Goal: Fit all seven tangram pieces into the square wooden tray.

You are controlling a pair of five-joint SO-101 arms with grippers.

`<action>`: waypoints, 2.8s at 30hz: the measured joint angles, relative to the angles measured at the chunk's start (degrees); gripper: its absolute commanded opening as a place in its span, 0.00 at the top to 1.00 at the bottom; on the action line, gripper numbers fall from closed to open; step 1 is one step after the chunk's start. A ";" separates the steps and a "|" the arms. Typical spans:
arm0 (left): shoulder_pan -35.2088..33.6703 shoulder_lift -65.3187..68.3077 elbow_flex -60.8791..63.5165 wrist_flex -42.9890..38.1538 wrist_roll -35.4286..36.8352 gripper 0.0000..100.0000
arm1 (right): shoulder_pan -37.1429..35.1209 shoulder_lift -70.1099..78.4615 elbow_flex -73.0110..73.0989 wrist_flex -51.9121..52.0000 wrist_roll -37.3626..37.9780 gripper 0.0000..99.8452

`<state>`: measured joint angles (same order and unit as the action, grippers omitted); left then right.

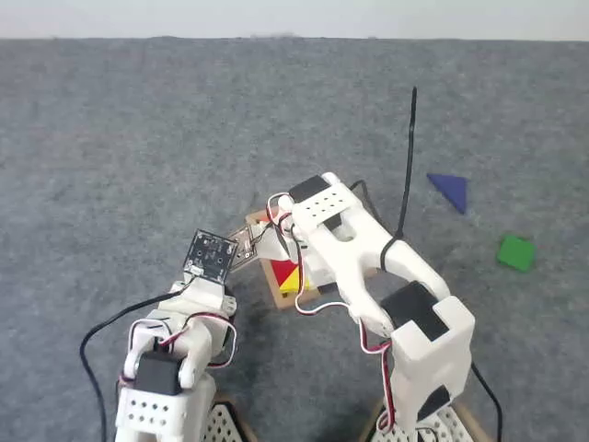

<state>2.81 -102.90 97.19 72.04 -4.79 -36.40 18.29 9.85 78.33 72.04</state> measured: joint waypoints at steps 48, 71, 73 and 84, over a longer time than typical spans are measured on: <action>0.00 0.00 0.00 0.00 0.00 0.99 | 15.30 6.51 -9.76 -13.71 -57.14 0.92; 0.00 0.00 0.00 0.00 0.00 0.99 | 15.38 -17.67 22.68 -24.00 -60.57 0.91; 0.00 0.00 0.00 0.00 0.00 0.99 | 15.56 -21.54 24.88 -23.82 -60.66 0.91; 0.00 0.00 0.00 0.00 0.00 0.99 | 39.82 -36.75 27.08 -13.54 -60.57 0.70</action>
<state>2.81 -102.90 97.19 72.04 -4.79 3.43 -18.46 36.92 64.79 11.47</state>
